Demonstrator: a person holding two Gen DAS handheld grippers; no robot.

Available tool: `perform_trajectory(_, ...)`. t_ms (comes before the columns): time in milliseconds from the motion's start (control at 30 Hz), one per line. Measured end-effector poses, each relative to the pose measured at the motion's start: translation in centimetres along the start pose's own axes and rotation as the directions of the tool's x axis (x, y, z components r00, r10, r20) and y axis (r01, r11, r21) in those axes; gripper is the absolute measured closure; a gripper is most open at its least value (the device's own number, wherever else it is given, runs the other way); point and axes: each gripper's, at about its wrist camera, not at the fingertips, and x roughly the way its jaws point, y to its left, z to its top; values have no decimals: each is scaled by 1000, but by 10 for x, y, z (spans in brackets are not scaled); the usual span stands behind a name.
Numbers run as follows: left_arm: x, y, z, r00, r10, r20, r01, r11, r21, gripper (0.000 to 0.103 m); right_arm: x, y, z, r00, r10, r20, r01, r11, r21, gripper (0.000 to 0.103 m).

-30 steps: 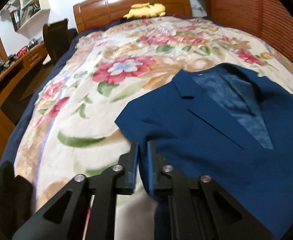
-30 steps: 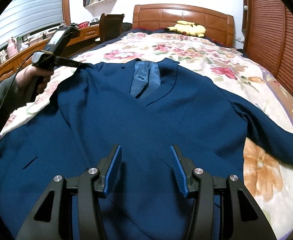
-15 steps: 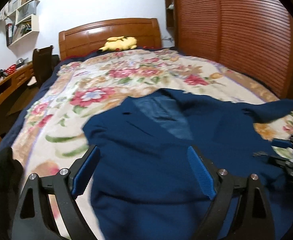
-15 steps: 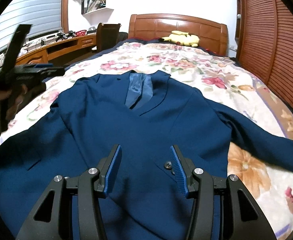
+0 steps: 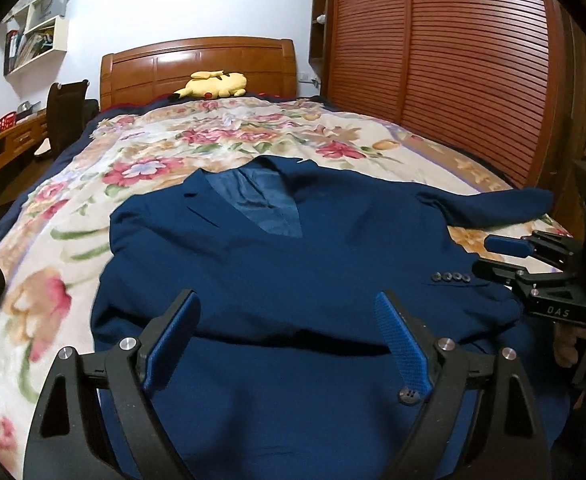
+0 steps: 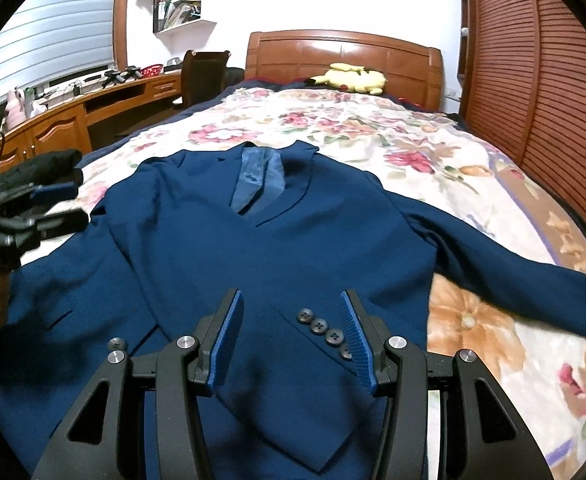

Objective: Fold large clothes
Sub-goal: 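Move the right tool toward the outstretched navy sleeve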

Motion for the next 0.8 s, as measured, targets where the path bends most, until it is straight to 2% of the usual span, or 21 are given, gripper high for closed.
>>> perform_trajectory(167, 7, -12, -12, 1000, -15, -24, 15, 1000, 10, 14, -1, -3, -4, 1000, -13, -6, 13, 1000, 1, 51)
perform_trajectory(500, -5, -16, -22, 999, 12, 35, -12, 1000, 9, 14, 1, -9, -8, 999, -40, -14, 40, 999, 19, 51)
perform_trajectory(800, 0, -13, -27, 999, 27, 28, -26, 1000, -11, 14, -15, -18, -9, 996, -84, 13, 83, 996, 31, 51)
